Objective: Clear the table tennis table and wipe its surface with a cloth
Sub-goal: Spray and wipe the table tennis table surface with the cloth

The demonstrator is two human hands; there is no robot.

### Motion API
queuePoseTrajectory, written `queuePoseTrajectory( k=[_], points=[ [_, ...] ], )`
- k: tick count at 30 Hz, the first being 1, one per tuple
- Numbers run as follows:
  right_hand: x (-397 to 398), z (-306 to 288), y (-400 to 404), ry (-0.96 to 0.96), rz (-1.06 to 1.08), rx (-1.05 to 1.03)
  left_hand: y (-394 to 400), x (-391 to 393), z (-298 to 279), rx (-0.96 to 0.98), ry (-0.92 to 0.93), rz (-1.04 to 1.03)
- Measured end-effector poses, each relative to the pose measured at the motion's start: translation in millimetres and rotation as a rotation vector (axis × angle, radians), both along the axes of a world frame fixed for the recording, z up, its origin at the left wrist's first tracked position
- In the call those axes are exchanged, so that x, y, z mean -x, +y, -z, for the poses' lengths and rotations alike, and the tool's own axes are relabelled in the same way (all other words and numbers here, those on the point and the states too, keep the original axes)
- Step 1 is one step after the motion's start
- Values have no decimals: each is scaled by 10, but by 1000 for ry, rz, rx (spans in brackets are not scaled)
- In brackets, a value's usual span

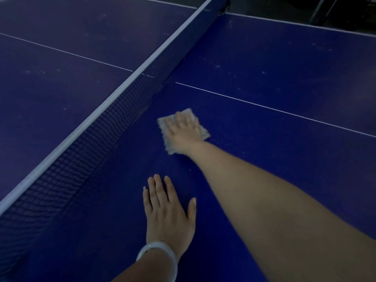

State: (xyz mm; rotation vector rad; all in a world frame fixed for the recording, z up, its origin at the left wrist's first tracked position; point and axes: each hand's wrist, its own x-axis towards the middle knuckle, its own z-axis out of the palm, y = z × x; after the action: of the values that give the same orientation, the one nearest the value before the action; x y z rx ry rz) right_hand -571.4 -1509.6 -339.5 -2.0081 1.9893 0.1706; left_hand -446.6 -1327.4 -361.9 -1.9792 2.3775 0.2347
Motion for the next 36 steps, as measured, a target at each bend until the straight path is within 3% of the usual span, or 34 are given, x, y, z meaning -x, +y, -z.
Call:
queuePoseTrajectory(
  k=[2, 5, 9, 11, 13, 15, 18, 21, 23, 26, 29, 31, 33, 36],
  points=[
    [-45, 32, 155, 6, -78, 25, -4, 2, -3, 14, -2, -10],
    [465, 37, 337, 125, 9, 90, 0, -12, 8, 21, 20, -11],
    [1534, 42, 890, 312, 489, 74, 0, -25, 24, 31, 48, -8],
    [1731, 46, 1188, 198, 786, 26, 4, -22, 36, 34, 43, -2],
    [1562, 76, 1264, 159, 931, 28, 9, -25, 43, 25, 44, 0],
    [1164, 126, 1201, 208, 850, 43, 5, -19, 32, 27, 34, -2],
    [446, 213, 1034, 131, 395, 163, 4, -3, 30, 20, 12, -16],
    [300, 159, 967, 50, 150, 153, 5, 11, 19, 34, 13, -22],
    [641, 147, 1042, 139, 166, 147, 14, 6, 11, 45, 23, -24],
    [1410, 143, 1369, 234, 504, 107, 21, 1, 19, 63, 37, -12],
    [1741, 153, 1847, 119, 872, 80, 16, -1, 44, 57, 37, -10],
    [1587, 195, 2011, 104, 985, 116, 20, 5, 51, 58, 22, -8],
    [1239, 238, 2000, 169, 932, 153, 23, 6, 48, 62, 12, -11],
    [636, 311, 1784, 131, 537, 257, 22, 6, 30, 68, 10, -10]
  ],
)
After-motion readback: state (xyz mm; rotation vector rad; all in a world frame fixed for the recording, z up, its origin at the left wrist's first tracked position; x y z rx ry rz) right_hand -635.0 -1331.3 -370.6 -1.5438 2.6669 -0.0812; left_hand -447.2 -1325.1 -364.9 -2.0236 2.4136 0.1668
